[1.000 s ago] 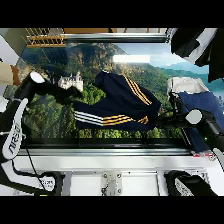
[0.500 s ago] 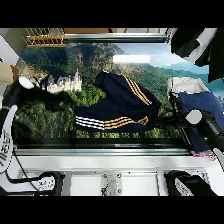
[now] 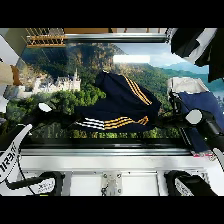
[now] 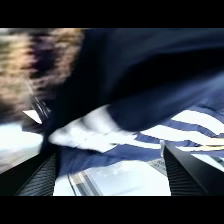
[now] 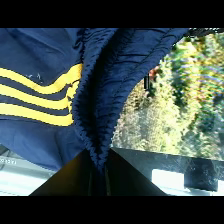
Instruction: Fold the clothes and pants, and hang the long-sleeved shirts on hangers.
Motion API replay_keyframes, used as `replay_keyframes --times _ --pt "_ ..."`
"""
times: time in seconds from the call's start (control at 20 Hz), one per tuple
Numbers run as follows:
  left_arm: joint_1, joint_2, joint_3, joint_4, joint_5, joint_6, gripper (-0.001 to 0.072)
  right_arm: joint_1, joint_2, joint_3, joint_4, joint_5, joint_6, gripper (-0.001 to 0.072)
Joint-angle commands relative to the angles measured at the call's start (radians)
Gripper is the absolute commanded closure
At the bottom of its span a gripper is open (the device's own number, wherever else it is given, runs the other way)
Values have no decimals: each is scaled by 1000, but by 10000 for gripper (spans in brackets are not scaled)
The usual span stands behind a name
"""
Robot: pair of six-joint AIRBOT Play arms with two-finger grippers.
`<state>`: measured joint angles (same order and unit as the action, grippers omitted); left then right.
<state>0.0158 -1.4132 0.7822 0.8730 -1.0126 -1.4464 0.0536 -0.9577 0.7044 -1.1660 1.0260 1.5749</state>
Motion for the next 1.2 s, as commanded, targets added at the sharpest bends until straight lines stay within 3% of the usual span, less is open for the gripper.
replay_keyframes --times 0.0,0.05,0.1,0.3,0.5,0.65,0.9,1.15 --pt "-60 -24 24 -27 3 18 132 1 0 0 0 0 0 688" --pt "-73 -24 29 -27 -4 18 460 1 0 0 0 0 0 688" --pt "-82 -23 29 -28 -8 18 699 1 0 0 0 -1 0 688" --pt "-24 77 118 -37 -75 17 701 -26 15 74 -1 -22 -19 689" --pt "72 332 478 -38 -208 -7 701 -61 57 412 0 62 -34 689" --pt "79 487 742 -35 -201 -11 701 -58 95 662 16 117 -26 688" --pt "56 681 925 -28 -163 -58 701 -58 229 785 45 147 87 689" --pt "57 779 964 -26 -85 -92 701 -58 323 785 45 367 261 689"
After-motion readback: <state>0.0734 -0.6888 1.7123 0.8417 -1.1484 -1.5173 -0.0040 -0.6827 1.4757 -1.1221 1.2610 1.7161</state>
